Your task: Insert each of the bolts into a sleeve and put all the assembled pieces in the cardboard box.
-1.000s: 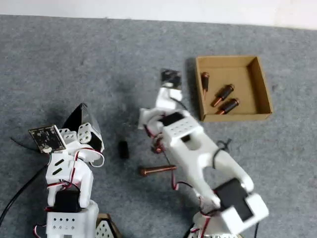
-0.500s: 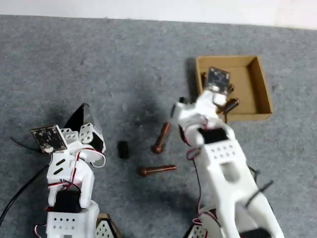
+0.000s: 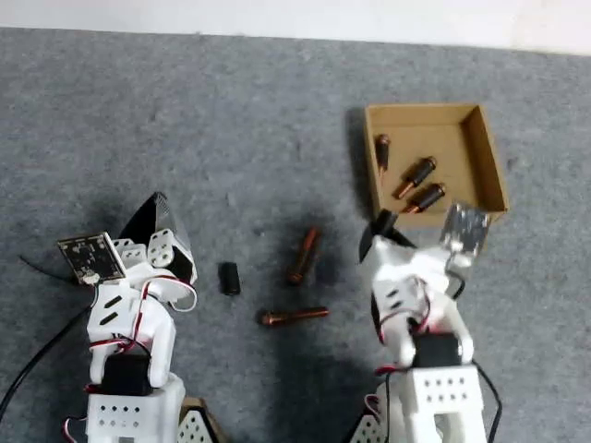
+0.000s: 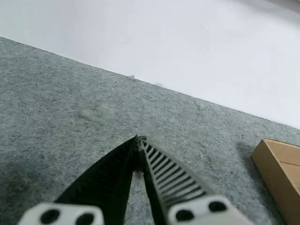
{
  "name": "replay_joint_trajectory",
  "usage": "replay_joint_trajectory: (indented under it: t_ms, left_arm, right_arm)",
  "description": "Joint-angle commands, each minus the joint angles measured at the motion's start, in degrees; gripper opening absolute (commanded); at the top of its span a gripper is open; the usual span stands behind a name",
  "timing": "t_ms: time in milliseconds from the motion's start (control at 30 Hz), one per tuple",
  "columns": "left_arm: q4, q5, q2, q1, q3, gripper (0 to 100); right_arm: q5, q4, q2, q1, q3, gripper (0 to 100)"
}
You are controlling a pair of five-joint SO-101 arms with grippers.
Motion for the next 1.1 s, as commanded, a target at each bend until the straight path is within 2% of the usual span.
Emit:
replay_joint_trajectory:
  t_ms: [0,67,167,333,500,667,733,900,1067]
  left_arm:
    - [0.09,-0.26,-0.48,1.19,1.19,1]
    - [0.09,-1.32,-0.48,2.95,1.19,1]
    - [0.79,-10.55,-0.40,7.43,1.19,1]
    - [1.67,-24.70,-0.40,11.38,1.19,1]
    - [2.02,-29.10,-0.40,11.65,0.57,1]
    - [15.21,-30.07,-0.31,19.30,-7.16,1]
    - [18.29,-33.93,0.75,22.99,-9.10,1]
    - [18.73,-38.95,14.99,30.37,-13.49,1]
    - [19.25,-41.76,42.07,33.10,-26.07,2]
  right_arm:
    - [0.53,-0.48,-12.70,0.75,4.09,0.5]
    - [0.53,-0.48,-18.86,0.75,6.99,0.5]
    - [0.53,-0.48,-26.07,0.84,10.77,0.5]
    - [0.62,-0.48,-23.69,0.84,12.70,0.5]
    - [5.10,-0.48,-23.60,0.75,12.79,0.5]
    - [5.89,-0.48,-23.60,0.57,12.88,0.5]
    - [6.07,-0.48,-23.60,0.57,12.97,0.5]
    - [6.07,-0.48,-23.60,0.48,12.97,0.5]
    - [6.15,-0.48,-23.60,0.48,13.14,0.5]
